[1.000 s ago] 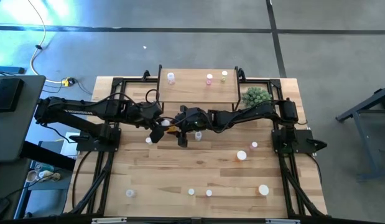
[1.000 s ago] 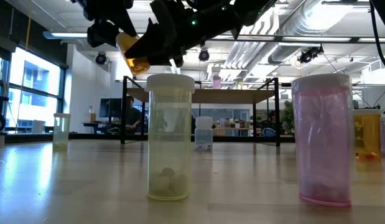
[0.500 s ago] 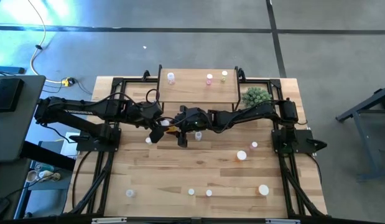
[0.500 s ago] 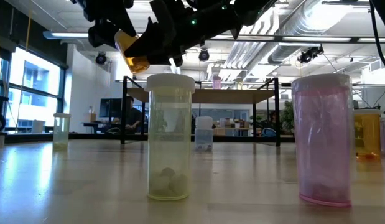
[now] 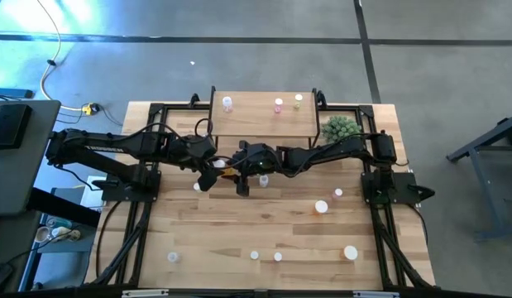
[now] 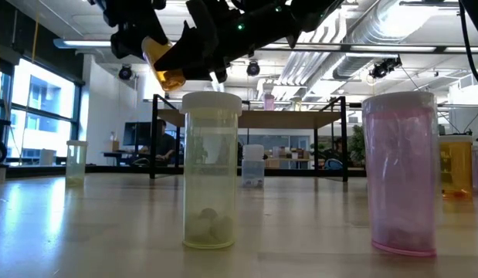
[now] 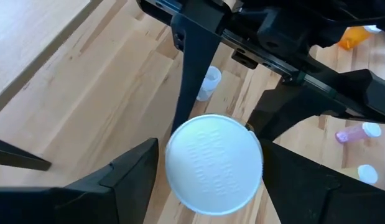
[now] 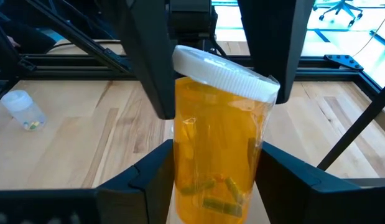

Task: Pick and place medicine bottles onto shelf by color
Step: Put the top orange pill bottle on the shelf

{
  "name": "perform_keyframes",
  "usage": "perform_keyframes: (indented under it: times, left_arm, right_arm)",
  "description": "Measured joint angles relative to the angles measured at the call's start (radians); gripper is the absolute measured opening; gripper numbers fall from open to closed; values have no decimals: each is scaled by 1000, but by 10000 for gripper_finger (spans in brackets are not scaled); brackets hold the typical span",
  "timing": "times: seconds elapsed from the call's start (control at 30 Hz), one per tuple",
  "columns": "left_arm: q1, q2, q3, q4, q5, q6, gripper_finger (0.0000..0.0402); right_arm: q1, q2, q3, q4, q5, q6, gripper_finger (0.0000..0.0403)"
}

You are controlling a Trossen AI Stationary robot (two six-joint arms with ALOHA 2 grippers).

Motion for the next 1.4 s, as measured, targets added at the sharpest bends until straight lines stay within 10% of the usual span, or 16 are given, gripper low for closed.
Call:
perform_keyframes:
  times: [1.4]
  left_arm:
    - [35,-4,96,-163,82,74,289]
  right_arm:
    - [0,-10,-1,-3,34,1,188]
